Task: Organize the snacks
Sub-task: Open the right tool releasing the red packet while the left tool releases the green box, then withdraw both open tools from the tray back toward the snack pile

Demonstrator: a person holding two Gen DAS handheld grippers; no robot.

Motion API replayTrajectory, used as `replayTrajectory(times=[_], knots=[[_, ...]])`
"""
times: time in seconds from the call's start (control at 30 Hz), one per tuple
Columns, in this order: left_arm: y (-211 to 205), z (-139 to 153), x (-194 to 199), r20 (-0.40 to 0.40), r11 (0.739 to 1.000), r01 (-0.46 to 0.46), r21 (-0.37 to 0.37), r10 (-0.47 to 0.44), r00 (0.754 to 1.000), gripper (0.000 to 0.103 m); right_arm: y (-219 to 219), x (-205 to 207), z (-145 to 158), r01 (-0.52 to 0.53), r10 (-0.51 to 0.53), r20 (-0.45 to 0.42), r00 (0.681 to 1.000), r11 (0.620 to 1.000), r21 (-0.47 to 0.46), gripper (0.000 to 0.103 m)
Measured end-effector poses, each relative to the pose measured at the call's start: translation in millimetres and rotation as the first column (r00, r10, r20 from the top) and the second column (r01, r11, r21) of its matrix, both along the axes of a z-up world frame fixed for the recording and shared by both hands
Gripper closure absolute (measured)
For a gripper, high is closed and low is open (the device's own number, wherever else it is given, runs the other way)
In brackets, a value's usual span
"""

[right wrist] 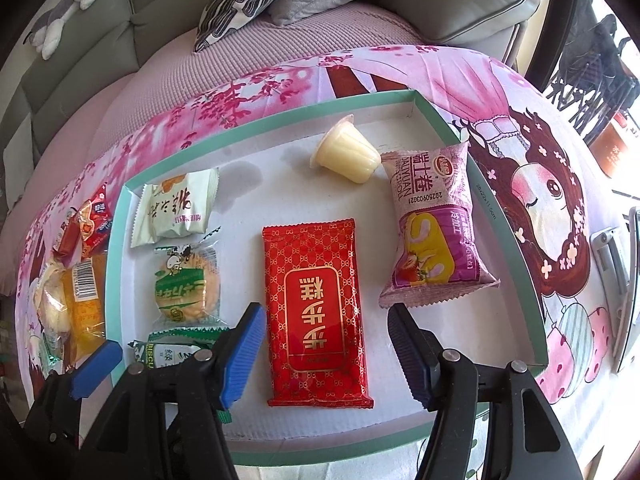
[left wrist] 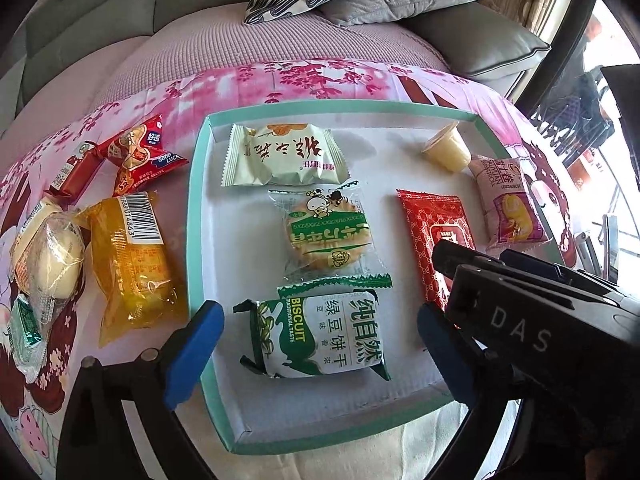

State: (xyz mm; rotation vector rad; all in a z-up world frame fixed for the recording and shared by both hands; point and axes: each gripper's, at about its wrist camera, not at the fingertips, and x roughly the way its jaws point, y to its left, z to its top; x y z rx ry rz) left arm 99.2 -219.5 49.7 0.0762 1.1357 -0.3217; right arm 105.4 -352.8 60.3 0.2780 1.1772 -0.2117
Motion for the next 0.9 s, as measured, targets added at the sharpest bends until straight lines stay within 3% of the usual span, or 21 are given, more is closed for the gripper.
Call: replayTrajectory(times=[0.27,0.6,0.9], knots=[[12,7,1,0.032,0.999,-0.035,0.001,0.035,0.999,0.005,1,-1,4,0.001,-0.001,0.027,1.0,1.0,0.008,0.014],[39,13,12,0.048,0.989,-0.149,0.012,0.148,0.988,0.005,-10,-7,11,0.047,-0.049,0.065,0.997,0.999,0.02,0.009],[77,25,21,0.082,0.958,-0.288,-0.01,0.288,0.954,0.005,-8,-6,11,0.035,-0.037,0.062,0.997,0.999,0.023,0.009]])
